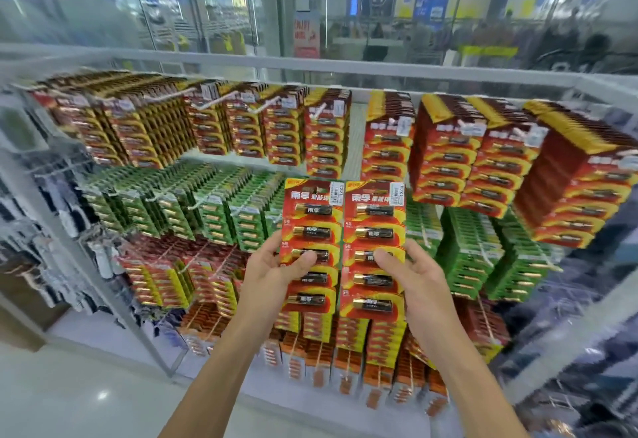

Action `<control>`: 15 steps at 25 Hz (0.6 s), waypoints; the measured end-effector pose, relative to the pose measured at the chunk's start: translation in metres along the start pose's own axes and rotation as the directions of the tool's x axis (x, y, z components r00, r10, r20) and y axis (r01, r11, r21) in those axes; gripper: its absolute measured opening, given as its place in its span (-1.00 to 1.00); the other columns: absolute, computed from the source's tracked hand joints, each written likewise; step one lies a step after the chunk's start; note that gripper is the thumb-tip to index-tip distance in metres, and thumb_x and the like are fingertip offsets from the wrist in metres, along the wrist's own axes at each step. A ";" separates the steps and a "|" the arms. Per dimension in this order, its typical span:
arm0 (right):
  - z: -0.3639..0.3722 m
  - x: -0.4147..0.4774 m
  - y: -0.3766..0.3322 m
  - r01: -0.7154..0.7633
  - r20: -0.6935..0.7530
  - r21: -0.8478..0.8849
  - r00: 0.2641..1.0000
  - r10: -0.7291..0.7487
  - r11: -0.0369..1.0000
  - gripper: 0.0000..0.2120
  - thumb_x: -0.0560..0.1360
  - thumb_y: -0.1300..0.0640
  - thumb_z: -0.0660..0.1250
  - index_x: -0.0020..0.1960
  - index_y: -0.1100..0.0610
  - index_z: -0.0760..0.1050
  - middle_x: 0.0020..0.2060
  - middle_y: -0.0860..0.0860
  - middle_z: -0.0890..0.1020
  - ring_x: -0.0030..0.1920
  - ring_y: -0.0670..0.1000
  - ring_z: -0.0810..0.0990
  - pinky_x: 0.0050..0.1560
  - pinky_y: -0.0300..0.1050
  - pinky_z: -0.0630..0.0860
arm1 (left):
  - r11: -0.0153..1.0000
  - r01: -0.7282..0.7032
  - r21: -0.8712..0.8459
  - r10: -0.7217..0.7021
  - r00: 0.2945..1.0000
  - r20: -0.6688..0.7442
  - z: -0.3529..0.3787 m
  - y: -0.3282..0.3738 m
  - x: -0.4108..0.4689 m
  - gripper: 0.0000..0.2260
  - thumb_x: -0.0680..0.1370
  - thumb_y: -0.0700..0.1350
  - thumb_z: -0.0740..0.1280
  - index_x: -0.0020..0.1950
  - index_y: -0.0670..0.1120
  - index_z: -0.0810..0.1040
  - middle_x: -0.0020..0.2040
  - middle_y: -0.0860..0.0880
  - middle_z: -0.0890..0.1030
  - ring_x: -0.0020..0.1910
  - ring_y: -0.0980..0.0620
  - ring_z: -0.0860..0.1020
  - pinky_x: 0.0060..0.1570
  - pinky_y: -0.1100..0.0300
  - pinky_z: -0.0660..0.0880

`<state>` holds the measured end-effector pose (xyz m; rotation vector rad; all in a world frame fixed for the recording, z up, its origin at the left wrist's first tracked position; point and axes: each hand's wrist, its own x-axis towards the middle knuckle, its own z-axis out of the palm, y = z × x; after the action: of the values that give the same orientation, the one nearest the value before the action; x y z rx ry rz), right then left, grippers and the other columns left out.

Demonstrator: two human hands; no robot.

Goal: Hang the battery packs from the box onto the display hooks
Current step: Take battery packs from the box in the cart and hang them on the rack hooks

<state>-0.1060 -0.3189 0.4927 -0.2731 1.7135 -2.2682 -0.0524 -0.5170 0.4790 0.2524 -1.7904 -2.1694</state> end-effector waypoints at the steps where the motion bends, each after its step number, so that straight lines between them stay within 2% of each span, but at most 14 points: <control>1: 0.007 0.012 0.001 0.005 0.005 0.008 1.000 -0.005 1.000 -0.61 0.43 0.01 0.50 0.25 -0.01 0.60 0.13 0.00 0.74 0.16 0.10 0.72 0.18 0.20 0.62 | 1.000 -0.018 0.004 0.018 1.000 0.008 -0.004 0.003 0.009 -0.67 0.55 -0.24 0.45 0.29 0.01 0.62 0.14 -0.04 0.74 0.13 -0.07 0.71 0.10 -0.07 0.66; 4: 0.028 0.043 0.002 0.025 0.012 -0.001 1.000 -0.025 1.000 -0.39 0.36 -0.14 0.59 0.37 -0.05 0.55 0.29 -0.04 0.66 0.33 0.08 0.62 0.28 0.24 0.56 | 0.999 -0.044 0.006 0.044 0.999 -0.001 -0.019 0.013 0.038 -0.67 0.55 -0.23 0.44 0.29 0.02 0.62 0.14 -0.03 0.74 0.12 -0.06 0.71 0.00 0.03 0.67; 6: 0.042 0.061 0.001 0.035 0.040 -0.006 0.999 -0.035 0.999 -0.35 0.35 -0.20 0.60 0.38 -0.08 0.54 0.33 -0.06 0.63 0.37 0.08 0.59 0.30 0.25 0.54 | 0.998 -0.059 -0.019 0.059 0.998 -0.028 -0.031 0.020 0.055 -0.65 0.55 -0.25 0.44 0.31 -0.01 0.61 0.15 -0.06 0.74 0.12 -0.11 0.71 -0.02 0.00 0.67; 9: 0.057 0.082 0.000 0.069 0.041 -0.051 0.997 -0.067 0.996 -0.07 0.23 -0.40 0.61 0.50 -0.13 0.41 0.48 -0.10 0.49 0.50 0.07 0.43 0.44 0.31 0.41 | 0.995 -0.096 -0.026 0.095 0.994 -0.052 -0.050 0.026 0.074 -0.64 0.54 -0.25 0.44 0.32 -0.04 0.61 0.16 -0.09 0.73 0.13 -0.14 0.71 0.00 -0.06 0.67; 11: 0.068 0.092 -0.003 0.113 0.046 -0.037 0.993 -0.111 0.993 -0.15 0.28 -0.34 0.59 0.49 -0.09 0.45 0.46 -0.16 0.50 0.47 -0.05 0.46 0.44 0.13 0.44 | 0.993 -0.113 -0.030 0.111 0.993 -0.047 -0.060 0.033 0.085 -0.64 0.54 -0.26 0.44 0.33 -0.06 0.60 0.15 -0.09 0.74 0.11 -0.15 0.72 0.00 -0.13 0.68; 12: 0.075 0.094 -0.007 0.132 0.056 -0.027 0.990 -0.130 0.991 -0.28 0.33 -0.25 0.56 0.43 -0.08 0.49 0.43 -0.22 0.51 0.41 -0.16 0.48 0.38 -0.07 0.48 | 0.993 -0.115 -0.034 0.113 0.992 -0.046 -0.065 0.035 0.090 -0.66 0.55 -0.28 0.42 0.32 -0.07 0.59 0.11 -0.09 0.74 0.07 -0.15 0.73 -0.04 -0.13 0.69; 13: 0.079 0.097 -0.009 0.152 0.055 -0.013 0.987 -0.151 0.988 -0.41 0.37 -0.17 0.52 0.38 -0.17 0.50 0.37 -0.30 0.52 0.32 -0.28 0.50 0.25 -0.28 0.48 | 0.992 -0.116 -0.041 0.114 0.993 -0.044 -0.069 0.037 0.095 -0.67 0.55 -0.30 0.41 0.30 -0.09 0.59 0.08 -0.10 0.75 0.02 -0.14 0.74 -0.09 -0.11 0.70; 14: 0.082 0.099 -0.011 0.149 0.063 0.005 0.987 -0.149 0.989 -0.55 0.42 -0.09 0.48 0.28 -0.24 0.49 0.26 -0.36 0.55 0.21 -0.37 0.53 0.11 -0.40 0.49 | 0.992 -0.119 -0.051 0.117 0.992 -0.042 -0.073 0.040 0.100 -0.67 0.54 -0.30 0.41 0.29 -0.10 0.59 0.05 -0.11 0.76 -0.02 -0.15 0.74 -0.12 -0.10 0.70; 15: 0.089 0.102 -0.012 0.166 0.044 -0.001 0.985 -0.166 0.986 -0.53 0.47 -0.02 0.46 0.33 -0.20 0.43 0.14 -0.37 0.62 0.11 -0.40 0.57 0.00 -0.42 0.51 | 0.991 -0.121 -0.058 0.120 0.992 -0.036 -0.078 0.044 0.106 -0.67 0.53 -0.29 0.42 0.28 -0.11 0.59 0.04 -0.11 0.76 -0.04 -0.15 0.75 -0.13 -0.10 0.71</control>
<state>-0.1748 -0.4306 0.5270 -0.4797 1.7332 -2.3544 -0.1200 -0.6334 0.5135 0.1597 -1.6754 -2.1187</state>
